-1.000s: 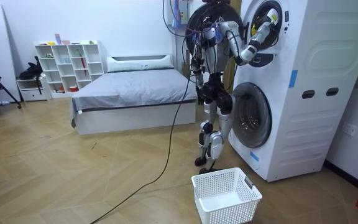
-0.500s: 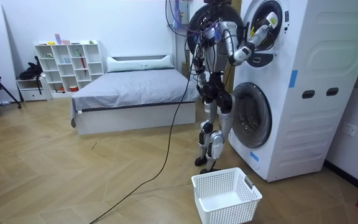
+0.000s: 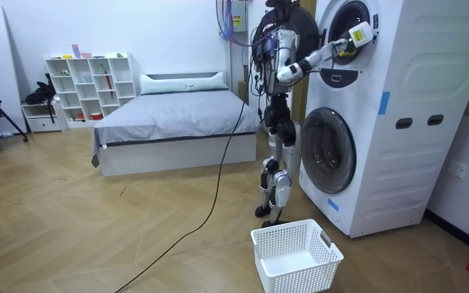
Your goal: Pick clothes from washing machine
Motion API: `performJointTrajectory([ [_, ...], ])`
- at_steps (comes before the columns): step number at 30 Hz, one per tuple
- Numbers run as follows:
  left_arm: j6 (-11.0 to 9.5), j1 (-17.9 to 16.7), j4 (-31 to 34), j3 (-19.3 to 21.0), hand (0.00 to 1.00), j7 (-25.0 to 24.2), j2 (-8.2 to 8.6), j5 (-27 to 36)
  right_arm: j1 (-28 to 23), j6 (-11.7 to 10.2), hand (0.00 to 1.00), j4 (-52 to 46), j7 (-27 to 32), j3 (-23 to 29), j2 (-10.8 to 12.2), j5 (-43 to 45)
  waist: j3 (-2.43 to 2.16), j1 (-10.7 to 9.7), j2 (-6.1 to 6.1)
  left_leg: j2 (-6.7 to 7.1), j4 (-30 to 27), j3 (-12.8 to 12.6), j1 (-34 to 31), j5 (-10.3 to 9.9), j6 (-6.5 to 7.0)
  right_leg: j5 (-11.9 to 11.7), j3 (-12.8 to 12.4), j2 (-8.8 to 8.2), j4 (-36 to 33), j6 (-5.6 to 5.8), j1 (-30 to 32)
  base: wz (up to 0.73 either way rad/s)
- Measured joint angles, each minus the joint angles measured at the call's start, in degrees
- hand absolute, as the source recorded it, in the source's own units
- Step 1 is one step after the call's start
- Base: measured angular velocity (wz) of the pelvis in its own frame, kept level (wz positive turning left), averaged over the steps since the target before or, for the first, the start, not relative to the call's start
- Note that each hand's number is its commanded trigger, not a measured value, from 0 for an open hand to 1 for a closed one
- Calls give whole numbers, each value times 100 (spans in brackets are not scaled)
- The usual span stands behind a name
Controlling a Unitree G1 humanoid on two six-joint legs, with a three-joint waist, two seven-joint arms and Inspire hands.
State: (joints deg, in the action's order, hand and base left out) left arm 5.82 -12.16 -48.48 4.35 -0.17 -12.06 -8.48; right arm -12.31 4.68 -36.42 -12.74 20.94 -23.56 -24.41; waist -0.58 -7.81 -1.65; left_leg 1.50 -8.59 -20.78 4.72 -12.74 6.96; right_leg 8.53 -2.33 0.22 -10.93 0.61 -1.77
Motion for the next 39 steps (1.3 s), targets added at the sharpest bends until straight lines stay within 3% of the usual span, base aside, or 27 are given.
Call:
performJointTrajectory([
  [2, -102, 203, -395, -269, 0, 147, 41, 35, -11, 3, 100, 35, -12, -101, 176, 24, 44, -30, 40, -53, -8, -254, -1, -23, -24, -16, -190, 48, -85, -10, 106, -54],
  [6, -135, 401, -895, -607, 0, 282, 194, 173, -48, 43, 100, 440, -91, -492, 419, 167, 49, -179, 23, -142, -91, -507, -49, -60, -94, -57, -324, 121, -208, -63, 292, -41],
  [8, -148, 541, -1170, -875, 0, 273, 243, 212, -53, 51, 100, 689, -187, -704, 539, 217, 51, -222, 0, -207, -159, -714, -123, -77, -133, -95, -520, 199, -291, -85, 456, -45],
  [15, -261, 767, -1566, -1019, 0, 229, 162, 237, -50, 121, 100, 1598, -243, -754, 536, 207, 32, -422, 27, -332, -326, -1090, -319, -119, -180, -145, -887, 350, -373, -113, 773, -35],
  [18, -293, 840, -1593, -1047, 0, 237, 131, 287, -46, 121, 100, 2038, -237, -844, 537, 230, 50, -483, 54, -371, -327, -1221, -427, -121, -202, -198, -1015, 409, -370, -128, 926, -22],
  [21, -382, 1004, -1740, -1317, 0, 237, 116, 323, -47, 120, 100, 2455, -236, -858, 538, 370, 69, -554, 90, -375, -312, -1273, -468, -110, -225, -208, -1076, 444, -384, -144, 1015, -14],
  [26, -401, 1073, -1781, -1486, 0, 218, 58, 364, -47, 116, 100, 2857, -250, -1135, 537, 795, 57, -591, 220, -405, -315, -1327, -684, -124, -255, -231, -1190, 493, -383, -176, 1249, -17],
  [29, -402, 1176, -1850, -1721, 0, 227, 60, 405, -23, 22, 100, 3666, -237, -1337, 570, 1148, 54, -603, 305, -418, -318, -1382, -793, -155, -281, -233, -1188, 514, -399, -180, 1393, -9],
  [31, -412, 1261, -1919, -1808, 0, 230, 56, 406, -20, 22, 100, 3914, -206, -1436, 575, 1406, 87, -589, 387, -411, -314, -1409, -880, -157, -277, -233, -1199, 514, -436, -180, 1511, -15],
  [33, -421, 1333, -2054, -1886, 0, 229, 48, 418, 36, -6, 100, 4272, -183, -1580, 592, 1655, 88, -586, 444, -412, -309, -1463, -956, -157, -277, -233, -1182, 524, -500, -180, 1638, -17],
  [37, -420, 1445, -2075, -1910, 0, 223, 72, 422, 54, -27, 100, 4906, 4, -1641, 796, 2429, 136, -594, 605, -400, -316, -1487, -1194, -157, -274, -232, -1171, 527, -581, -179, 1922, -6],
  [39, -420, 1449, -2075, -1916, 0, 220, 91, 456, 43, -48, 100, 5189, 132, -1644, 858, 2448, 135, -603, 667, -395, -315, -1491, -1251, -154, -272, -228, -1143, 521, -598, -186, 1988, -5],
])
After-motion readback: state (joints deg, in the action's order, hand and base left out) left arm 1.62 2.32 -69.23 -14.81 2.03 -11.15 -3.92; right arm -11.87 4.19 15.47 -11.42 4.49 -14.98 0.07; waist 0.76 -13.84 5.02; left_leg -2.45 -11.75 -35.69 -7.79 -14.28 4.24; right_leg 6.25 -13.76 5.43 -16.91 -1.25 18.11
